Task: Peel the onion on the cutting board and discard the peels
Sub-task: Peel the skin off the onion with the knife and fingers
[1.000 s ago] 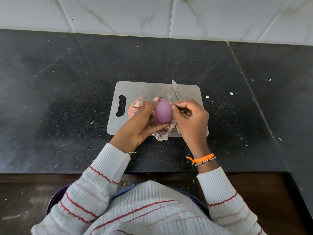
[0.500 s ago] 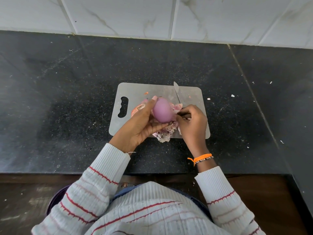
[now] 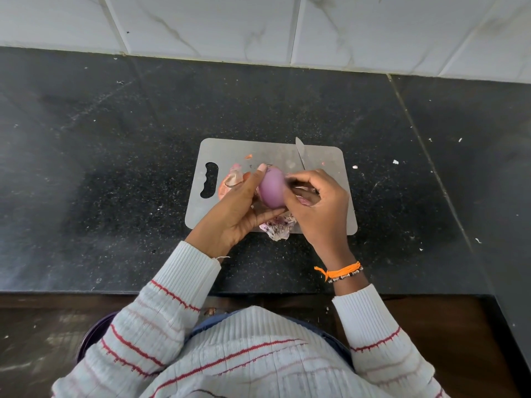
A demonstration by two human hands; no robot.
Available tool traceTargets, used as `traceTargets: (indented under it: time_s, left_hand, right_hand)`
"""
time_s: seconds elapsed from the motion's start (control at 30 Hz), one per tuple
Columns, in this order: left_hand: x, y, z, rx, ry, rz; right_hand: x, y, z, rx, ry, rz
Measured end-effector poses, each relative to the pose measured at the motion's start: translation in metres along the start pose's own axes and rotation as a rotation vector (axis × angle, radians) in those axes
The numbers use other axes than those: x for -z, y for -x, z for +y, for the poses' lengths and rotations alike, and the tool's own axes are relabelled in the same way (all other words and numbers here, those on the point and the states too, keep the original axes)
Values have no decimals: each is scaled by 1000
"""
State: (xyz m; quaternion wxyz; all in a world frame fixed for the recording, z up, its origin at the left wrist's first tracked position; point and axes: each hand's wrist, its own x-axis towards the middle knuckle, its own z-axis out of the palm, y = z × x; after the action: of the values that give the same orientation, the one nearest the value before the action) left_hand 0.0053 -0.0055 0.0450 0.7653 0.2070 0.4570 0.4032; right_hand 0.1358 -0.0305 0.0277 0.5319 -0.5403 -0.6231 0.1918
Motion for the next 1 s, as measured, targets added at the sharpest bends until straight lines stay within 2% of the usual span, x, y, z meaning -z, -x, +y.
traceTargets:
  time_s: [0.2,0.33,0.47,0.57,0.77,1.0]
  left_hand:
    - [1,3,0,7,-9,13]
    - [2,4,1,38,-13,7]
    - [2,5,1,37,-14,-3]
    - [2,5,0,28,-18,-9]
    - [3,4,0,21,-30,-3]
    - [5,-1,-1,69,-77,-7]
  right_hand:
    - [-1,0,4,-27,-32,9]
    - [0,2,8,-271,-128,41]
    - [5,1,3,-422,-366,-111]
    - [4,1,1,-402,-332,-151]
    - [6,1,3,-399,-415,-49]
    - [4,1,13,-346,-105,-2]
